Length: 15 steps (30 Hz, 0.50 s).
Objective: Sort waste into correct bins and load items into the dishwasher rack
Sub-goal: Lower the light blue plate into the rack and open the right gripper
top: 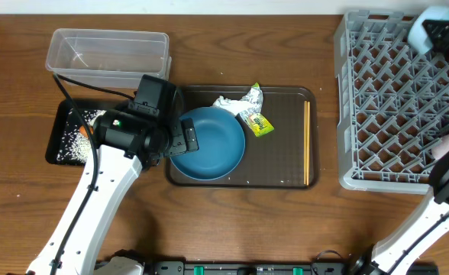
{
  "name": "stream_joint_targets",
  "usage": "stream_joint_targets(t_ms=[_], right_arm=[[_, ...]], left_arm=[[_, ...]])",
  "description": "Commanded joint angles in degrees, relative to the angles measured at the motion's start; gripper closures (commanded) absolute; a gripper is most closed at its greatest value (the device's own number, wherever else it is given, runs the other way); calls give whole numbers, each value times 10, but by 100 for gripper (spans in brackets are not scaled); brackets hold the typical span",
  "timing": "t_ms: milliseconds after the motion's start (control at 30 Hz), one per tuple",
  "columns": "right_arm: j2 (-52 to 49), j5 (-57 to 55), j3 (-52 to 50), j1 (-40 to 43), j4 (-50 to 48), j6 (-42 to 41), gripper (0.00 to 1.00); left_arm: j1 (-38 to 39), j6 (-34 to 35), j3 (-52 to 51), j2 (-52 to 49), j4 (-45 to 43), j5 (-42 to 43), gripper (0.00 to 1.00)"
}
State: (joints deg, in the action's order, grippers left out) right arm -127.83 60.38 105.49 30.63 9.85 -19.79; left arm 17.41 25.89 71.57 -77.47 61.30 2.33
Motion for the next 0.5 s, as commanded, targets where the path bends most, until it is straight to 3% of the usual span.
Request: stream_joint_targets(t_ms=[0,467], right_arm=[[-26,46,4,6,-14,-25,99],[-33,81,4,53,-34,-51,99]], left_arm=[[0,8,-2,-1,2,-11,2],[0,8,-2,-1,2,-11,2]])
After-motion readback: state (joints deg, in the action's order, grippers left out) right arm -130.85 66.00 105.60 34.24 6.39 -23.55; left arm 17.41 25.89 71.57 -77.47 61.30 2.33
